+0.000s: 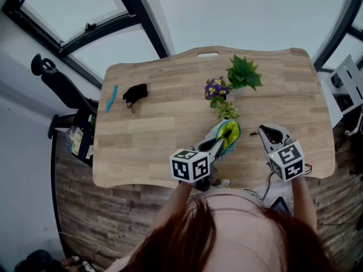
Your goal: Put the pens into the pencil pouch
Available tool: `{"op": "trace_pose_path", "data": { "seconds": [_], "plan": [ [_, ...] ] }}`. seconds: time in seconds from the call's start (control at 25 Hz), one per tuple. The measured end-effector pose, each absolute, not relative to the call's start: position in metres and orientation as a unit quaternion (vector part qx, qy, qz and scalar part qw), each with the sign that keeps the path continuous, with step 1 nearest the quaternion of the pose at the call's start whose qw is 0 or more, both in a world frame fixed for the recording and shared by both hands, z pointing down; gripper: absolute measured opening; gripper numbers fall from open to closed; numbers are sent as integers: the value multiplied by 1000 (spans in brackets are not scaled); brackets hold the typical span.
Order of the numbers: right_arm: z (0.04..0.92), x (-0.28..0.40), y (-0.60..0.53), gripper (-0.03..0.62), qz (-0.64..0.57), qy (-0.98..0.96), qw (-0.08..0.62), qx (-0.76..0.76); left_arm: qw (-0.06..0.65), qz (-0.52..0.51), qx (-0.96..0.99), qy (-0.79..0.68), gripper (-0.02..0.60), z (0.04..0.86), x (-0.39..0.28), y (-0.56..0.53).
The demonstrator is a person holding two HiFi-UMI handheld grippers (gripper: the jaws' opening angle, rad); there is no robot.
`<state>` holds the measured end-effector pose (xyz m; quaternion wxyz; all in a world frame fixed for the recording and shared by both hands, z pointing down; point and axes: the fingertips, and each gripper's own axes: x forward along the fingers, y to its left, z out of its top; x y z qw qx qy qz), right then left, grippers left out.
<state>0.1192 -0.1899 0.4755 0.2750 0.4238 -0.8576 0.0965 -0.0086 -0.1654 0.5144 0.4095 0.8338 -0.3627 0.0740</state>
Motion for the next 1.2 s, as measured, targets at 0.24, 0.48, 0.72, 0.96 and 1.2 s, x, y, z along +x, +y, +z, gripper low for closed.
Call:
{"op": "trace_pose_path", "data": {
  "seconds": [0.24,0.48,0.72,0.96,1.2],
  "plan": [
    [493,141,-190,0,91,-848,301,426,413,72,831,-367,20,516,-9,-167],
    [513,165,-192,0,79,-838,340,419,417,71,826,-373,19,520,-10,-168],
    [533,184,-195,0,82,-828,373,411,421,71,823,-374,20,523,-7,-168],
    [551,201,-201,0,80,-827,402,384,426,68,818,-380,19,524,-6,-170],
    [570,217,-206,0,88,-828,423,358,429,68,814,-385,20,526,-8,-171]
  ]
}}
